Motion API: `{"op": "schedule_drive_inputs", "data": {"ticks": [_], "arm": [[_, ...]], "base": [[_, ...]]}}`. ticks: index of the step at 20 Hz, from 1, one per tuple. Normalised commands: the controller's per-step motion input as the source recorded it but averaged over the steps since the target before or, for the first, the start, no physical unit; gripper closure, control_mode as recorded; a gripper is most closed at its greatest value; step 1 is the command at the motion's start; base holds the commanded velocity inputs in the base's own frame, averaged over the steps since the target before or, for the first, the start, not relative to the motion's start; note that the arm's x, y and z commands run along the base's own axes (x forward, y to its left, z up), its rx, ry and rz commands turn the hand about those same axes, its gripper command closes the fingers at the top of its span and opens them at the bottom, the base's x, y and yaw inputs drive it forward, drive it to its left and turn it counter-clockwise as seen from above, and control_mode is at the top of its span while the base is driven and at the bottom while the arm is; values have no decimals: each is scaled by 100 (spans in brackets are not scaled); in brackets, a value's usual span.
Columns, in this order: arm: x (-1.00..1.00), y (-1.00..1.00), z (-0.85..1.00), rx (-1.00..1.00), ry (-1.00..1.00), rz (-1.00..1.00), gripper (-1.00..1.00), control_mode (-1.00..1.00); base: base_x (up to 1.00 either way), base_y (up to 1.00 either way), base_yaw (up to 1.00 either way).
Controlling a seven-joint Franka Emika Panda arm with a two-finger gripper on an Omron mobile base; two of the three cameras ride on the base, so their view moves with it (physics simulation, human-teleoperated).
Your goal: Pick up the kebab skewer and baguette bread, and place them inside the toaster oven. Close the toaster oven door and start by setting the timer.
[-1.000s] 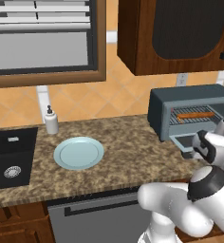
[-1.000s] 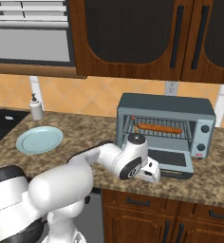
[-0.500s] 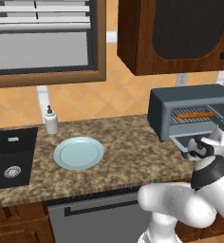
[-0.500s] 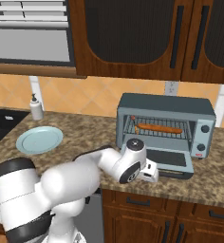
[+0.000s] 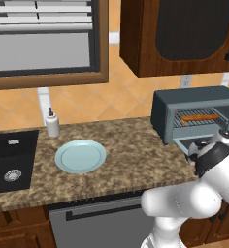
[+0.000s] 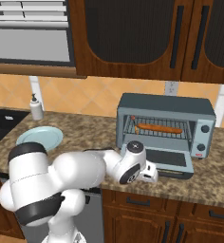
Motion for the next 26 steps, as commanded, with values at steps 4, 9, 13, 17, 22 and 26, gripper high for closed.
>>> {"op": "schedule_drive_inputs", "data": {"ticks": [4,9,13,17,22,26], "arm": [[2,0,-16,0,-7,0,-100,-100],[26,0,1,0,-8,0,-100,-100],[39,0,18,1,-9,0,-100,-100],[51,0,46,1,-5,0,-100,-100],[61,0,56,6,-3,0,-100,-100],[69,0,63,10,-4,0,-100,-100]], "base": [[0,0,0],[0,0,0],[0,0,0],[0,0,0],[0,0,0],[0,0,0]]}}
